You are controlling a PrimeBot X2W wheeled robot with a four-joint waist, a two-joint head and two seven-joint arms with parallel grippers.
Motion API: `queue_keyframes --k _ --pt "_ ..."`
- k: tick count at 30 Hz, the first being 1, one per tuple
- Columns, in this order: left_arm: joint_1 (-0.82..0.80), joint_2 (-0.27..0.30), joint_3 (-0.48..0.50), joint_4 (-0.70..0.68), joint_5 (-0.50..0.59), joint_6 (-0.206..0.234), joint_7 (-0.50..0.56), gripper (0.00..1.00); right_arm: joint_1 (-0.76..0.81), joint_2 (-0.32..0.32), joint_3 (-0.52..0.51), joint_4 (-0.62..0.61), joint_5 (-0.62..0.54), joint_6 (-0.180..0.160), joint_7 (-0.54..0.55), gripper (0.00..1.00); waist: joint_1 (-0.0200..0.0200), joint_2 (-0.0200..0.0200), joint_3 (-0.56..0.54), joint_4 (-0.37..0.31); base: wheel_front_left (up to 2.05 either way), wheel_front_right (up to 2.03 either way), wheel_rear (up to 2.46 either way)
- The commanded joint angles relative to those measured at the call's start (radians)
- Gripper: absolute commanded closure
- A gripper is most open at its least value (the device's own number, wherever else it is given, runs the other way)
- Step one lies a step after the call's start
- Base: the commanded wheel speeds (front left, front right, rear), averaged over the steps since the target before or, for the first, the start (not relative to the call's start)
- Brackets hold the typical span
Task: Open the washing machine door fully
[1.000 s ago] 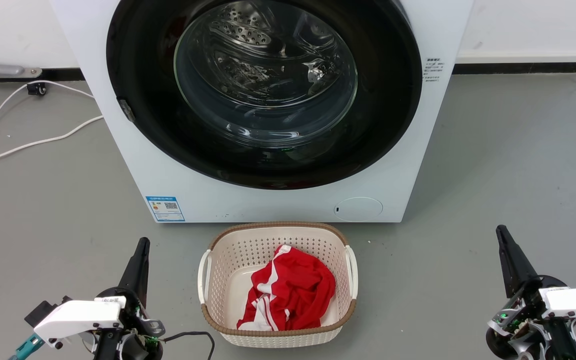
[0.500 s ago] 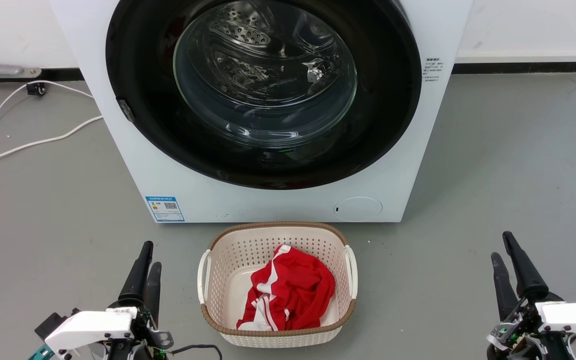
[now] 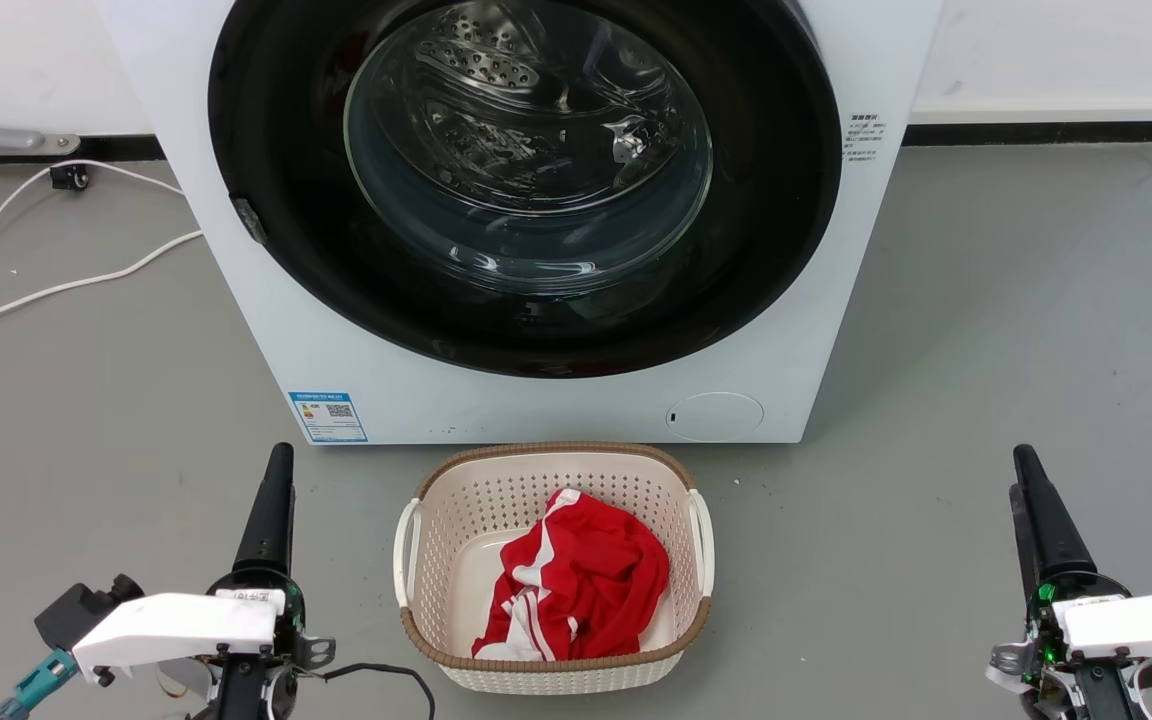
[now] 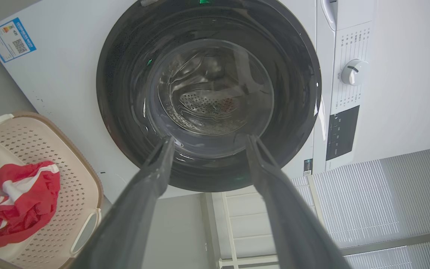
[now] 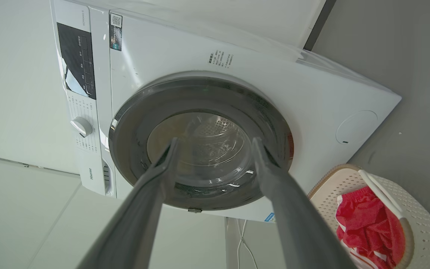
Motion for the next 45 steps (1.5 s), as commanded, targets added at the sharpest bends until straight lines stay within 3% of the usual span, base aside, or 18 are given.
queue_keyframes --k 1,17,29,45 --pt "-0.026 0.004 0.000 -0.030 0.038 -0.001 -0.010 0.00 -0.011 -0.008 0.002 -0.030 -0.055 0.000 -0.010 0.00 0.0000 0.0000 0.000 0.000 0.00 0.00 0.00" --pt "-0.020 0.003 -0.080 -0.091 0.368 0.057 -0.069 0.00 0.019 -0.010 0.021 -0.088 -0.459 0.000 -0.069 0.00 0.0000 0.0000 0.000 0.001 0.00 0.00 0.00" --pt "-0.019 0.002 -0.127 -0.085 0.560 0.089 -0.108 0.00 0.043 -0.002 0.032 -0.103 -0.656 0.000 -0.108 0.00 0.0000 0.0000 -0.003 0.006 0.00 0.00 0.00" --pt "-0.016 0.002 -0.159 -0.087 0.733 0.101 -0.153 0.00 0.069 0.003 0.030 -0.108 -0.868 0.000 -0.152 0.00 0.0000 0.0000 -0.007 0.009 0.00 0.00 0.00"
